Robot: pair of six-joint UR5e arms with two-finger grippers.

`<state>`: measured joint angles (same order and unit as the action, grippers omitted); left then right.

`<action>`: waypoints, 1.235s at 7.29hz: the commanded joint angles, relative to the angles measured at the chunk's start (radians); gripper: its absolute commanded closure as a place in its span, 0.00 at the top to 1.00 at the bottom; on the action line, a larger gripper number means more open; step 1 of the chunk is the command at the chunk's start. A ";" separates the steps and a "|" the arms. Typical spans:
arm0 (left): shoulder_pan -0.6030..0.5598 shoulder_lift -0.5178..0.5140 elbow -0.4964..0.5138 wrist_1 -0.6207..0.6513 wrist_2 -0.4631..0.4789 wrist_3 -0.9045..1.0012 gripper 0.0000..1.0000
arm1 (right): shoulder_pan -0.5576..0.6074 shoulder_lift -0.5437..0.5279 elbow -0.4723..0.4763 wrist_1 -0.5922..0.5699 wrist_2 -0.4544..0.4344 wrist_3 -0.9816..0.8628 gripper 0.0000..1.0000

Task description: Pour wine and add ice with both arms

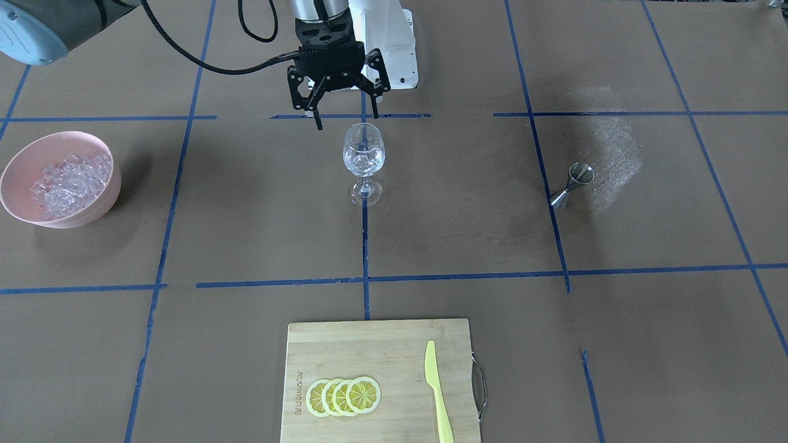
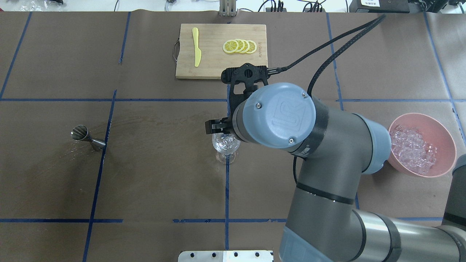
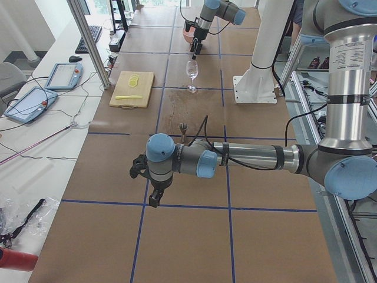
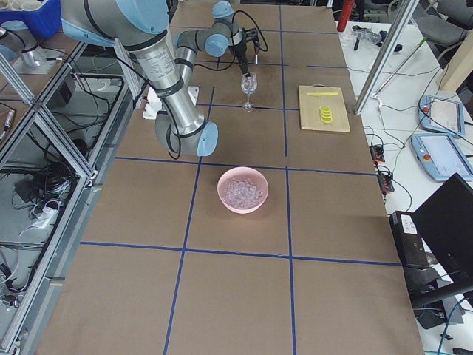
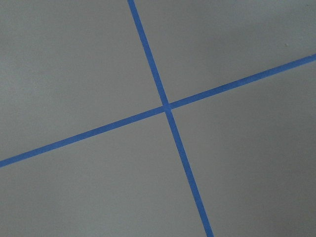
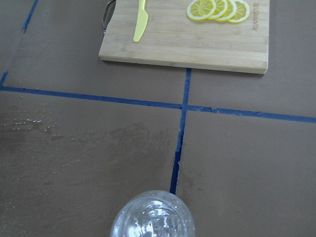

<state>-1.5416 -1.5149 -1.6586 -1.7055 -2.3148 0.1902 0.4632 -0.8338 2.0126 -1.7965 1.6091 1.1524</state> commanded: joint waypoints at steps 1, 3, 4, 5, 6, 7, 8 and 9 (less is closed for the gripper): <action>0.000 0.001 0.003 0.003 0.000 0.000 1.00 | 0.189 -0.051 0.008 -0.029 0.179 -0.144 1.00; 0.000 0.002 -0.001 0.003 0.000 0.000 1.00 | 0.367 -0.167 0.006 -0.024 0.317 -0.392 1.00; -0.002 0.002 -0.004 0.004 0.000 0.000 1.00 | 0.455 -0.259 0.002 -0.021 0.360 -0.545 1.00; -0.002 0.002 -0.010 0.004 0.002 0.000 1.00 | 0.542 -0.343 -0.006 -0.021 0.383 -0.679 1.00; -0.002 0.001 -0.015 0.003 0.002 0.000 1.00 | 0.636 -0.416 -0.034 -0.020 0.438 -0.798 1.00; -0.002 0.001 -0.024 0.001 0.002 -0.002 1.00 | 0.720 -0.494 -0.064 -0.015 0.474 -0.939 1.00; -0.002 0.002 -0.033 0.001 0.006 -0.002 1.00 | 0.791 -0.571 -0.075 -0.014 0.483 -0.998 1.00; -0.002 0.002 -0.032 0.001 0.008 -0.003 1.00 | 0.801 -0.649 -0.089 -0.014 0.468 -1.028 1.00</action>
<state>-1.5432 -1.5130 -1.6873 -1.7040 -2.3098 0.1885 1.2190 -1.3857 1.9424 -1.8113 2.0787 0.1892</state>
